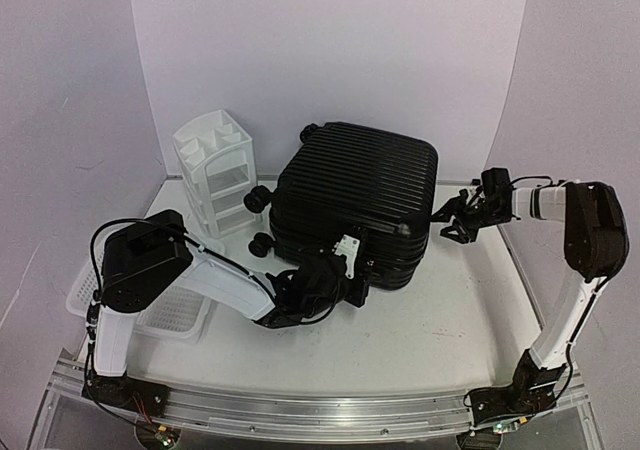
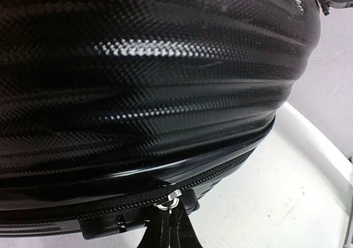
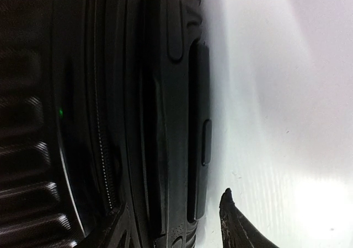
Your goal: Open, take out, and arrange the luggage
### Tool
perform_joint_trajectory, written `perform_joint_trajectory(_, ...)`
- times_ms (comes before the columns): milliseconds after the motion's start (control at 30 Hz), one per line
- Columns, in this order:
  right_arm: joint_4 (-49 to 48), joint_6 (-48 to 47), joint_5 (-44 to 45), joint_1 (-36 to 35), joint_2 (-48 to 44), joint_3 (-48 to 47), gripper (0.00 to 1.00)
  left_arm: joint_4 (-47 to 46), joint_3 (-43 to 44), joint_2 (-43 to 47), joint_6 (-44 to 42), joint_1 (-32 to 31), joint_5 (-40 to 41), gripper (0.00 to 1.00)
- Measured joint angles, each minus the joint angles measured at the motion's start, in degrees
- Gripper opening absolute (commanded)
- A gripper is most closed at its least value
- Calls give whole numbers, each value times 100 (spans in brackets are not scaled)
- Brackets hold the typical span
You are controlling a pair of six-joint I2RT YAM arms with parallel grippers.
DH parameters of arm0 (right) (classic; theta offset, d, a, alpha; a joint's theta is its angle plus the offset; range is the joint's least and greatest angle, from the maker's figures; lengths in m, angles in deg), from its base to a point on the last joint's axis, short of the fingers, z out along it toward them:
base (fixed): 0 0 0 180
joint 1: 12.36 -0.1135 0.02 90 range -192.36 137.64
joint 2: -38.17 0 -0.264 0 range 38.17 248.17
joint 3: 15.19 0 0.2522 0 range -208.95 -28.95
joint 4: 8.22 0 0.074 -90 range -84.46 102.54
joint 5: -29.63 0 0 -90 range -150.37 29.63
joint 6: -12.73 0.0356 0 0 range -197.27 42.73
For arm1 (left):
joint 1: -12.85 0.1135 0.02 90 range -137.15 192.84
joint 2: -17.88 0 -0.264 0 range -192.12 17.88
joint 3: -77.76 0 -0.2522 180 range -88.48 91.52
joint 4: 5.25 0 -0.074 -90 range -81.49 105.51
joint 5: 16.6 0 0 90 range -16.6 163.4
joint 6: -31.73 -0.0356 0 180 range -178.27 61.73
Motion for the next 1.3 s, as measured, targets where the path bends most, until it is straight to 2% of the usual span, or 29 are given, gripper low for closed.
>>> perform_joint_trajectory(100,372,-96,173,-210,184,-271,50,11,0,7,2,0,-2,0)
perform_joint_trajectory(200,658,-184,431,-317,452,-590,39,17,2,7,2,2,2,0)
perform_joint_trajectory(300,807,-195,767,-496,682,-767,34,22,2,7,2,0,2,0)
perform_joint_trajectory(333,835,-175,879,-538,717,-793,29,24,2,7,2,0,4,0)
perform_joint_trajectory(433,811,-83,1067,-632,717,-824,2,44,7,7,4,2,2,0)
perform_joint_trajectory(467,756,-52,1145,-654,706,-813,0,72,17,7,13,2,2,0)
perform_joint_trajectory(767,20,769,2754,-1327,-350,544,0,553,271,7,157,-212,-310,0)
perform_joint_trajectory(967,-116,1204,3027,-1458,-920,1217,0,726,540,-81,-184,-481,-728,0)
perform_joint_trajectory(1067,-267,1318,3099,-1484,-1019,1370,0,813,748,-201,-378,-476,-970,4)
perform_joint_trajectory(1100,-337,1331,3119,-1493,-1054,1429,3,872,846,-251,-457,-472,-1014,5)
perform_joint_trajectory(1167,-481,1327,3154,-1493,-1113,1547,26,1008,1071,-356,-573,-468,-1104,10)
perform_joint_trajectory(1233,-525,1239,3230,-1495,-1228,1652,53,1086,1202,-411,-664,-468,-1200,24)
perform_joint_trajectory(1300,-184,981,3388,-1567,-1464,1705,67,1110,1211,-413,-756,-470,-1314,37)
